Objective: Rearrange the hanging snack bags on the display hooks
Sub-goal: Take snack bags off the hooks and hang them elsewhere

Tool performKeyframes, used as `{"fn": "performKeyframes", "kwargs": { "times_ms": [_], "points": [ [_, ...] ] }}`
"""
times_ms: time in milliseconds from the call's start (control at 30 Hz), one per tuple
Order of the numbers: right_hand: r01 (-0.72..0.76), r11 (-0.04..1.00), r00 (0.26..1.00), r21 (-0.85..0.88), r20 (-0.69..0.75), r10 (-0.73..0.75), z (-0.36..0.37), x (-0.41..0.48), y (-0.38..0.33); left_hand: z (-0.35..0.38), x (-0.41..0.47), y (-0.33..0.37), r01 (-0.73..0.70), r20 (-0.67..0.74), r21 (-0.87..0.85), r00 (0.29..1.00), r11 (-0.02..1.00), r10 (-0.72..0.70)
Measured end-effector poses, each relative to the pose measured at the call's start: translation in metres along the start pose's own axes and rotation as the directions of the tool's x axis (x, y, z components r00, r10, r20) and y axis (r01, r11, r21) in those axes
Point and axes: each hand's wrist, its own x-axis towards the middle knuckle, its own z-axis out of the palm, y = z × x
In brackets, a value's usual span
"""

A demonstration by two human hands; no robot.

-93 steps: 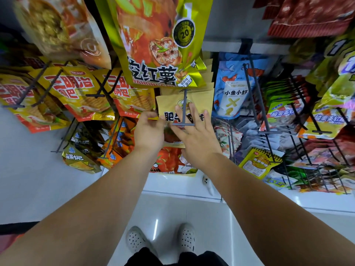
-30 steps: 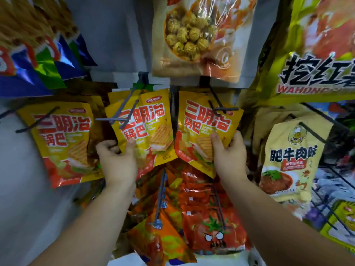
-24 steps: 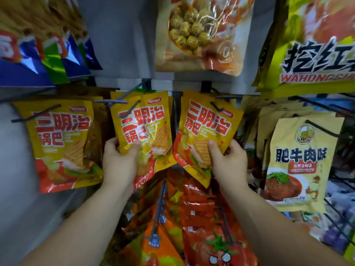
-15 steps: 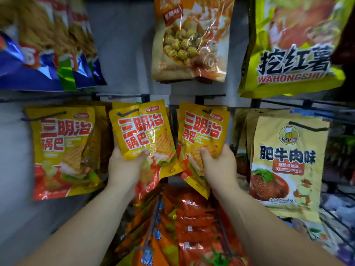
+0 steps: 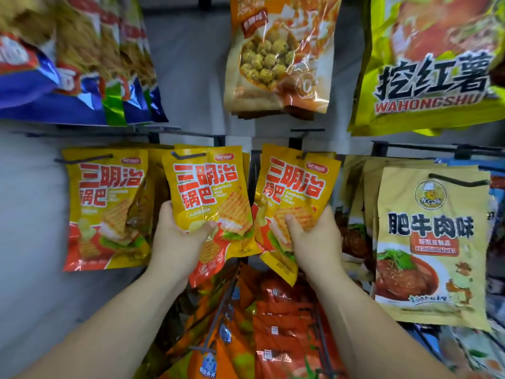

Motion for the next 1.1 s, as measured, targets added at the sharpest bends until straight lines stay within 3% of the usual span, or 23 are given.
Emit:
{"fn": "performKeyframes", "kwargs": {
  "times_ms": [167, 600, 1100],
  "points": [
    [-0.018, 0.999, 1.0, 0.032, -0.02, 0.019, 0.008, 0.0, 0.004, 0.007, -0.001, -0.003, -0.021, -0.037, 0.009, 0.999, 1.0, 0.021],
    [0.044, 0.996, 0.993, 0.078, 0.107, -0.052, -0.029, -0.042, -0.018, -0.039, -0.035, 0.031, 0.038, 0.108, -0.043, 0.994, 0.998, -0.033],
    [0.089, 0.989, 0.981, 0.118, 0.16, -0.108, -0.077, -0.08, -0.064, -0.069, -0.08, 0.07, 0.066, 0.112, -0.028, 0.992, 0.997, -0.062]
  ]
}}
